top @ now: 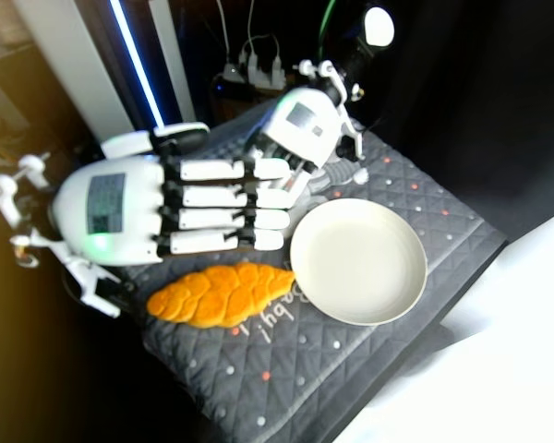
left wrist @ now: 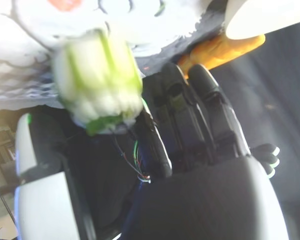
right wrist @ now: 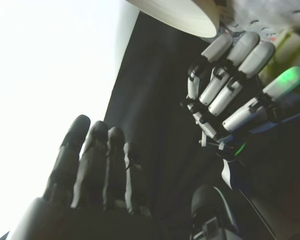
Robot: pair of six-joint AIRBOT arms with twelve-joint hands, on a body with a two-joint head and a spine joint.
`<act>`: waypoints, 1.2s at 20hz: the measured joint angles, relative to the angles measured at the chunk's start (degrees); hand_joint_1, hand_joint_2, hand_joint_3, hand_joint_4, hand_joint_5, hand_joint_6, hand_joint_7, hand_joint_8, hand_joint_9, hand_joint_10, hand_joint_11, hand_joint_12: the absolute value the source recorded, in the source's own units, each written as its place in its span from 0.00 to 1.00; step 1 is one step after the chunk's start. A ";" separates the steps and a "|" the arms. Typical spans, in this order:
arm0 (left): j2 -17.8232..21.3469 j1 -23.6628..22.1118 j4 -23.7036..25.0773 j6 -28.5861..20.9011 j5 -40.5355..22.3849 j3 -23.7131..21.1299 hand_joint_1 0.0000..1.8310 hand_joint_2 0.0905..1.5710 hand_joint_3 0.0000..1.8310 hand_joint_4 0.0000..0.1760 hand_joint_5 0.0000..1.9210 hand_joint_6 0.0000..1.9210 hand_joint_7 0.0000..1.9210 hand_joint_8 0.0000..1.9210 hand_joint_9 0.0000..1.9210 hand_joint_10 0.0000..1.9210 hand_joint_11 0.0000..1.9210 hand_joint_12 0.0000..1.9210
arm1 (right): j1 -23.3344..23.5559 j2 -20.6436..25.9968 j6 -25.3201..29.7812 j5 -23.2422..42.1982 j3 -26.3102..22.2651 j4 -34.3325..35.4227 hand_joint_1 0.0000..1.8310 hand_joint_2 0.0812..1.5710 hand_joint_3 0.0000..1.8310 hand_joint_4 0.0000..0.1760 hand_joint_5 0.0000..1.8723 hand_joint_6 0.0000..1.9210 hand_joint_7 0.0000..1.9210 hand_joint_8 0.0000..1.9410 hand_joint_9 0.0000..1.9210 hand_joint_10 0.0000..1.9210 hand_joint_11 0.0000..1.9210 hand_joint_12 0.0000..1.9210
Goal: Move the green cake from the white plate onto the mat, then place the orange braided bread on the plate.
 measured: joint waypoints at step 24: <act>18.67 5.14 -40.57 22.10 -1.75 -1.27 0.43 0.48 0.00 0.52 0.21 0.00 0.19 0.00 0.18 0.00 0.00 0.49 | 0.00 -0.33 3.63 -13.57 4.50 -1.66 0.39 0.43 0.00 0.48 0.01 0.00 0.11 0.00 0.13 0.00 0.00 0.44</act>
